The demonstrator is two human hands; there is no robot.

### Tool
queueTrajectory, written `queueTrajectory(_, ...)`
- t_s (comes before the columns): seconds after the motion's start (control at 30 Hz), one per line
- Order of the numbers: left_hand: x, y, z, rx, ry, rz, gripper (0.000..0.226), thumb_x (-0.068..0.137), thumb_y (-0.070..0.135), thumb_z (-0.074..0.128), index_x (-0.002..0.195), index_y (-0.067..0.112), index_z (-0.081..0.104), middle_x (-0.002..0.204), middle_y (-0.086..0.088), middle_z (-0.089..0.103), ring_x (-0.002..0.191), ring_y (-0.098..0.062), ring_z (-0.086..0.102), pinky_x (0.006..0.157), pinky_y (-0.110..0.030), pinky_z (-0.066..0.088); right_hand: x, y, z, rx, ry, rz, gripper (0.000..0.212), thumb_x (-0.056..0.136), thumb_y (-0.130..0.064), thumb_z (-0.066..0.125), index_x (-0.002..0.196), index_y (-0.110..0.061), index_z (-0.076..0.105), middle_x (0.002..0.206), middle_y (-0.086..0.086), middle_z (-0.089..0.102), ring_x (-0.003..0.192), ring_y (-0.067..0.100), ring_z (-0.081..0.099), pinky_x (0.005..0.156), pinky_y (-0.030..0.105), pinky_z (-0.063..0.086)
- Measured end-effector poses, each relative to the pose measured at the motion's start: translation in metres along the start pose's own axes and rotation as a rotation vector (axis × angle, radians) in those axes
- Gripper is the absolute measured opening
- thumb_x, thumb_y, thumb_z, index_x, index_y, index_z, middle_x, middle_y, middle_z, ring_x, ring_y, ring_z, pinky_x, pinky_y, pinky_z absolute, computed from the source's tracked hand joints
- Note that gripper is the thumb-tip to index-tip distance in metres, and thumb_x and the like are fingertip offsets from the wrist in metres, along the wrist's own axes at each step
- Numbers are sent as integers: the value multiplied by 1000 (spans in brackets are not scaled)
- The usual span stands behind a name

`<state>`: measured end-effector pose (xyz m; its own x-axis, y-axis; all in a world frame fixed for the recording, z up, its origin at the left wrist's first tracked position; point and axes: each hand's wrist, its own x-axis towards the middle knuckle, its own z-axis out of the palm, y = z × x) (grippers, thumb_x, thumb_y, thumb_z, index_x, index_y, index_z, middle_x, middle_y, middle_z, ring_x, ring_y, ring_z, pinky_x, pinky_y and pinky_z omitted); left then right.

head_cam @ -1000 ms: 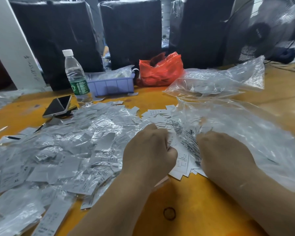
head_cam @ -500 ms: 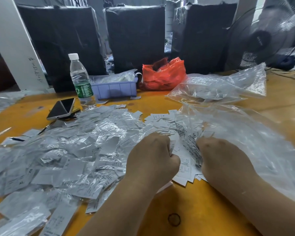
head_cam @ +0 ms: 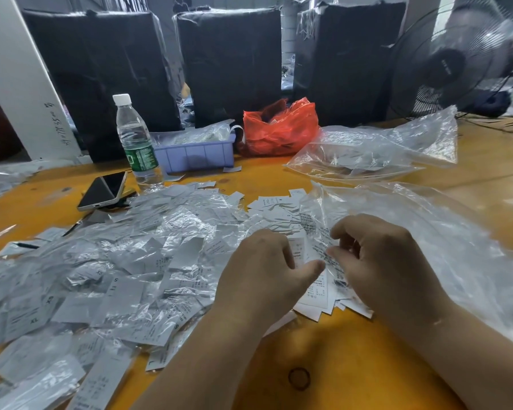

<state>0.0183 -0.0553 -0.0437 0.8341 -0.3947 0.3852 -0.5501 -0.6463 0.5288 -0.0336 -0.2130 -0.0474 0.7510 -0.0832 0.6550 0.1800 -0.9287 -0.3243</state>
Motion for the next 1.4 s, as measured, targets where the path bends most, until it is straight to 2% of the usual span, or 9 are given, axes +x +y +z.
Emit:
queueTrajectory(0.1, 0, 2, -2, -94, 24, -22, 53, 76, 72, 47, 59, 22, 49, 71, 7, 50, 63, -7, 48, 53, -23, 32, 0, -1, -1, 99, 47, 12, 23, 73, -4, 83, 94, -8, 73, 75, 1, 69, 63, 10, 63, 62, 18, 53)
queueTrajectory(0.27, 2, -4, 0, -62, 51, -44, 29, 86, 39, 65, 64, 24, 53, 78, 11, 52, 70, -3, 51, 54, -18, 37, 2, 3, -2, 236, 43, 137, 21, 76, -6, 81, 94, -15, 73, 75, -11, 66, 70, 1, 63, 65, 12, 51)
queueTrajectory(0.43, 2, -3, 0, -55, 37, -45, 25, 84, 35, 66, 66, 23, 56, 79, 11, 53, 70, -4, 52, 55, -19, 37, 4, 5, -1, 314, 38, 144, 16, 78, 1, 77, 87, -12, 75, 80, -8, 68, 84, -1, 63, 71, 7, 48)
queueTrajectory(0.63, 2, -1, -2, -109, 30, -89, 23, 83, 33, 68, 66, 24, 56, 75, 10, 56, 65, -5, 53, 51, -17, 35, 4, 3, -2, 457, 62, 154, 17, 83, -1, 73, 89, -17, 73, 74, -13, 68, 71, -2, 64, 64, 10, 50)
queueTrajectory(0.87, 4, -1, -14, -318, 96, -165, 19, 80, 4, 59, 73, 20, 51, 66, 2, 51, 69, -29, 63, 61, -43, 56, 24, -9, -5, 1199, -67, 506, 11, 69, -6, 70, 74, -15, 72, 67, 6, 66, 60, 16, 61, 57, 22, 52)
queueTrajectory(1.0, 7, -2, -20, -438, 100, -206, 25, 84, 0, 51, 77, 21, 62, 69, 4, 56, 52, -14, 63, 59, -47, 58, 48, -25, 0, 1645, -212, 640, 14, 70, 6, 58, 81, -3, 61, 64, 9, 53, 52, 14, 48, 45, 20, 44)
queueTrajectory(1.1, 8, -2, -21, -593, 64, -303, 28, 87, 1, 48, 78, 17, 70, 79, 2, 64, 59, -7, 66, 64, -40, 61, 67, -38, 6, 1732, -277, 608, 16, 71, 3, 57, 85, -4, 60, 65, 7, 57, 54, 14, 53, 49, 21, 47)
queueTrajectory(1.23, 18, -9, -23, -956, 84, -502, 36, 94, 18, 51, 71, 8, 75, 70, -12, 69, 69, -25, 66, 79, -40, 60, 79, -47, 22, 1766, -312, 550, 20, 70, 2, 57, 89, -4, 60, 70, 8, 58, 62, 17, 56, 60, 25, 51)
queueTrajectory(1.4, 20, -16, -19, -929, 81, -488, 38, 86, 47, 58, 71, 16, 75, 67, -11, 64, 69, -21, 59, 88, -48, 56, 73, -40, 34, 1644, -395, 511, 36, 88, 22, 35, 99, -1, 61, 69, 5, 59, 63, 17, 61, 70, 28, 57)
